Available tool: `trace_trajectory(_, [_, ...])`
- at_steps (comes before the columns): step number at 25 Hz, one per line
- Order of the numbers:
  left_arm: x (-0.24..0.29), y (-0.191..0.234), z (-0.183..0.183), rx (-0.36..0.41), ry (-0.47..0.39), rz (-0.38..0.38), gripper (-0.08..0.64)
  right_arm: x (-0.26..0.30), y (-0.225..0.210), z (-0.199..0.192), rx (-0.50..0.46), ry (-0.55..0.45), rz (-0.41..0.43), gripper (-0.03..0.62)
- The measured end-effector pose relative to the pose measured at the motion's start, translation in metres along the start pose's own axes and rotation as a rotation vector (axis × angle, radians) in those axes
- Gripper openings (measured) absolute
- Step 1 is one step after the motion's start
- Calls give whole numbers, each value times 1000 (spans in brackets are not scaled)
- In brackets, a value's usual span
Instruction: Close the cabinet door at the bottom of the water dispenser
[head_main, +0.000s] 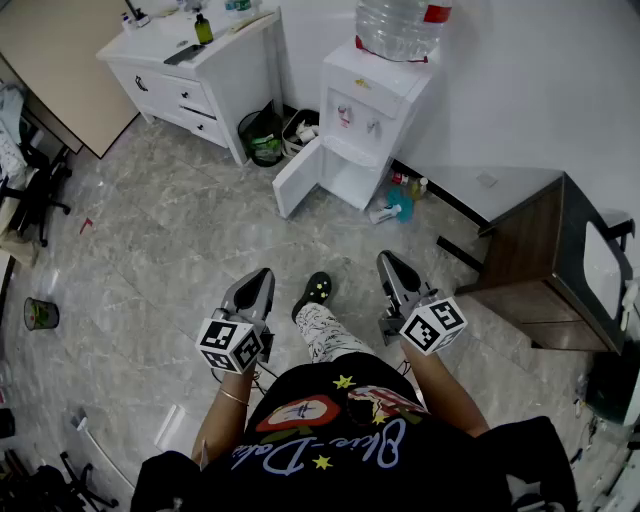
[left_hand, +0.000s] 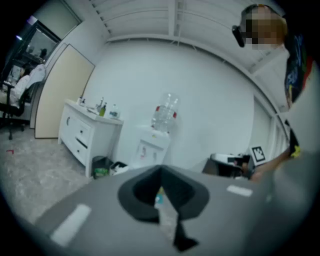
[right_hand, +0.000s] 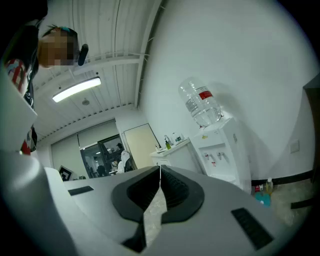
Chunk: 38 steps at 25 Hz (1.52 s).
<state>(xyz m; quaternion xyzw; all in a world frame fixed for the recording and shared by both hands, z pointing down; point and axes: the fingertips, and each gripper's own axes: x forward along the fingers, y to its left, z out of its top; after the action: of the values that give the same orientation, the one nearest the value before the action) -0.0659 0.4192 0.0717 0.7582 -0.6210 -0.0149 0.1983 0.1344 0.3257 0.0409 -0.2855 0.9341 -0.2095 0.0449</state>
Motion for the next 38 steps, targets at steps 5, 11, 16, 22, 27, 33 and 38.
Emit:
trace_trajectory(5, [59, 47, 18, 27, 36, -35, -5, 66, -50, -1, 35, 0, -51, 17])
trace_trajectory(11, [149, 108, 48, 79, 101, -86, -5, 180, -103, 6, 11, 33, -61, 17])
trace_trajectory(16, [223, 143, 47, 93, 136, -139, -5, 248, -140, 5, 13, 45, -59, 17])
trace_trajectory(22, [278, 186, 25, 68, 172, -192, -5, 286, -170, -18, 94, 11, -173, 17])
trace_trajectory(27, [336, 242, -35, 21, 259, -170, -5, 317, -218, -56, 197, -68, -252, 17])
trace_trajectory(33, [378, 300, -104, 34, 311, -189, -5, 366, -251, -125, 163, -31, -267, 17])
trace_trajectory(38, [408, 347, -157, 117, 369, -233, -5, 403, -266, -191, 135, 0, -258, 17])
